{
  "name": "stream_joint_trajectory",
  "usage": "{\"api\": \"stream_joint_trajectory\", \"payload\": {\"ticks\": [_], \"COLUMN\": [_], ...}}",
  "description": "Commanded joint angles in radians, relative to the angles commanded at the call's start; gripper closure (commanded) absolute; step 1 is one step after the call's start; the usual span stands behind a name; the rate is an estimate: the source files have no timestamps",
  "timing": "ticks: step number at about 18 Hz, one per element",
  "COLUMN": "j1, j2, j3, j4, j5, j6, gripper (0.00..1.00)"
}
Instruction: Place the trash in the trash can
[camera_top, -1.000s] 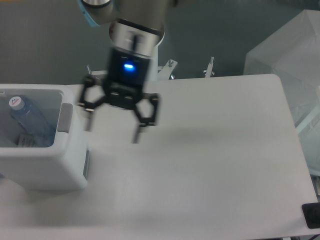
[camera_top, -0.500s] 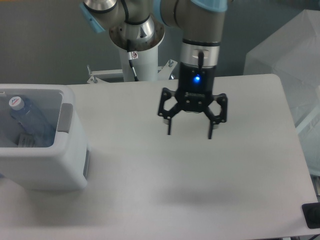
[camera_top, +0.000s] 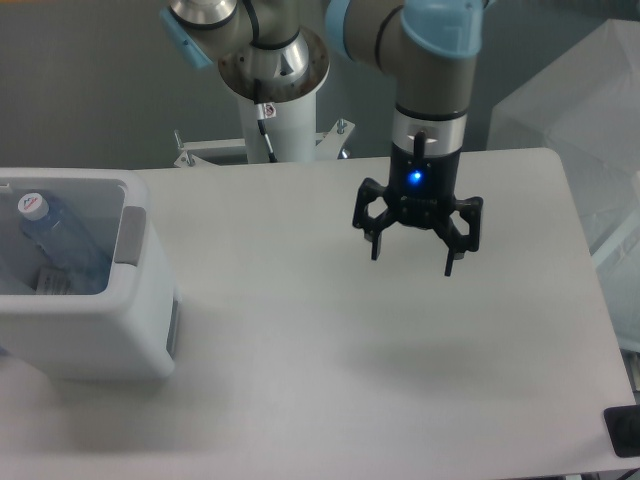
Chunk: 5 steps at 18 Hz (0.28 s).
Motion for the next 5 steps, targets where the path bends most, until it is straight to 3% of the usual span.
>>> {"api": "stream_joint_trajectory", "payload": {"ticks": [2,5], "j1": [-0.003,-0.006], "j2": [-0.018,-0.026], "j3": [0.043,0.045], "j4": [-0.094,-0.11], "j5": [0.049,0.066], "j6": [0.043,0.042], "gripper": [0.0,0.0]}}
